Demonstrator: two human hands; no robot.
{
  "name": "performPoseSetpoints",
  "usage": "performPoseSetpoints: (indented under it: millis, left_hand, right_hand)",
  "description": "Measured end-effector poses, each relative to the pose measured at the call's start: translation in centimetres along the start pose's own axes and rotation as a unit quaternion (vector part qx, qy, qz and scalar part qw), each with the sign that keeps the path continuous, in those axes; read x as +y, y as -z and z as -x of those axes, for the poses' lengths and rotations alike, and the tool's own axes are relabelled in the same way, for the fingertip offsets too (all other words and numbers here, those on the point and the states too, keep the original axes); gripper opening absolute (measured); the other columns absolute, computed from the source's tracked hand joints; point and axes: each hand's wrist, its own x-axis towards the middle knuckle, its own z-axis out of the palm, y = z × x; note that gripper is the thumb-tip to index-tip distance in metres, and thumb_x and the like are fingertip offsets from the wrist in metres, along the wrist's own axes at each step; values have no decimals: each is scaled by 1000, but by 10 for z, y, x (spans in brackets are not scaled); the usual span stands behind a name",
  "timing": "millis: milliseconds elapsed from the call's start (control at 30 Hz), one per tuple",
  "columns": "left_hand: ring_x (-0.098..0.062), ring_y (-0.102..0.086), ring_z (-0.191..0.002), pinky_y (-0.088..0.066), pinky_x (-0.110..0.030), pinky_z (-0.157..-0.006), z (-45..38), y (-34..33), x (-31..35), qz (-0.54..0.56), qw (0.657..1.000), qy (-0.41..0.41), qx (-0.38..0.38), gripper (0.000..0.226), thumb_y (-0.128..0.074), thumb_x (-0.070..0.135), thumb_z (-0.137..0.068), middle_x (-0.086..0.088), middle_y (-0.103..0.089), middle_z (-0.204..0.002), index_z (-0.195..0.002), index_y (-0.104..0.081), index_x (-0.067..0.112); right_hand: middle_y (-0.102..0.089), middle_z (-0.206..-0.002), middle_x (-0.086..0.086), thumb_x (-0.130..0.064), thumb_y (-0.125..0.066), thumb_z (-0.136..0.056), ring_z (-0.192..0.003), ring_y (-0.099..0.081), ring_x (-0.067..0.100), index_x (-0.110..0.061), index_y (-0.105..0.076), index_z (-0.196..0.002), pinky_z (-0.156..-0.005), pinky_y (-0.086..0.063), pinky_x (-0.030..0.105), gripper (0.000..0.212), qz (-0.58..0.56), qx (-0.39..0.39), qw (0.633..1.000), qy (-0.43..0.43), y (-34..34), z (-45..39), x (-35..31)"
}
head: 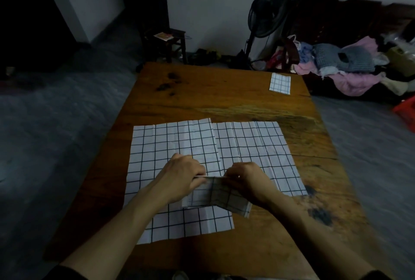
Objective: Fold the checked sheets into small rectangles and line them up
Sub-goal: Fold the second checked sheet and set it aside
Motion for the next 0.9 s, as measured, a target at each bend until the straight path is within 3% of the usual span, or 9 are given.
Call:
performPoseSetpoints:
  millis: [100, 233, 367, 500, 600, 767, 900]
  left_hand:
    - [-9, -49, -75, -35, -29, -77, 10, -6, -8, -9, 1000, 0, 8, 26, -58, 43, -94, 15, -50, -70, -74, -57, 28]
    - [-9, -51, -78, -34, -27, -76, 26, -24, -16, -8, 1000, 10, 28, 8, -65, 33, -90, 14, -60, -78, -85, -66, 28]
    - [-9, -52, -77, -39, -27, -74, 40, -40, -16, 5, 999, 22, 44, 5, -70, 26, -84, 13, -61, -79, -87, -65, 27]
    - [-8, -52, -78, -43, -27, -75, 57, -67, -19, 4, 997, 73, 28, 6, -66, 26, -84, 13, -59, -81, -87, -62, 29]
    - [-7, -51, -83, -44, -28, -80, 68, -90, -26, -12, 993, 112, -20, 10, -69, 30, -85, 14, -59, -85, -90, -60, 31]
    - [-9, -52, -84, -44, -31, -84, 68, -95, -32, -18, 992, 122, -20, 7, -67, 30, -86, 12, -61, -86, -90, -61, 29]
    - [-7, -50, -78, -39, -26, -77, 70, -92, -34, 0, 992, 126, 3, 10, -71, 29, -81, 14, -60, -80, -85, -62, 29]
  right_hand:
    - [-68, -89, -3, -27, -63, -93, -76, -62, 10, -18, -74, -94, -65, -53, 23, 14, 10, -2, 1000, -11, -3, 6, 7]
    - [-67, -92, -5, -29, -58, -93, -80, -60, 6, -19, -72, -97, -68, -53, 23, 18, 28, -7, 999, -37, -19, 19, 14]
    - [-65, -93, -6, -27, -61, -91, -80, -55, 5, -20, -70, -96, -67, -35, 8, 13, 47, 11, 998, -40, -38, 29, 11]
    - [-64, -103, -8, -31, -64, -90, -90, -56, 6, -24, -67, -106, -78, -48, 21, 19, 58, -1, 996, -68, -66, 40, 17]
    - [-59, -114, -10, -34, -67, -88, -102, -53, 6, -27, -62, -116, -91, -48, 27, 30, 51, -48, 990, -120, -85, 46, 24]
    - [-59, -99, -9, -29, -58, -95, -88, -50, 2, -25, -65, -100, -75, -37, 15, 10, 43, -36, 991, -120, -93, 40, 27]
    - [-59, -96, -10, -28, -57, -96, -85, -53, 3, -25, -65, -95, -73, -42, 14, 9, 35, -43, 991, -124, -90, 36, 32]
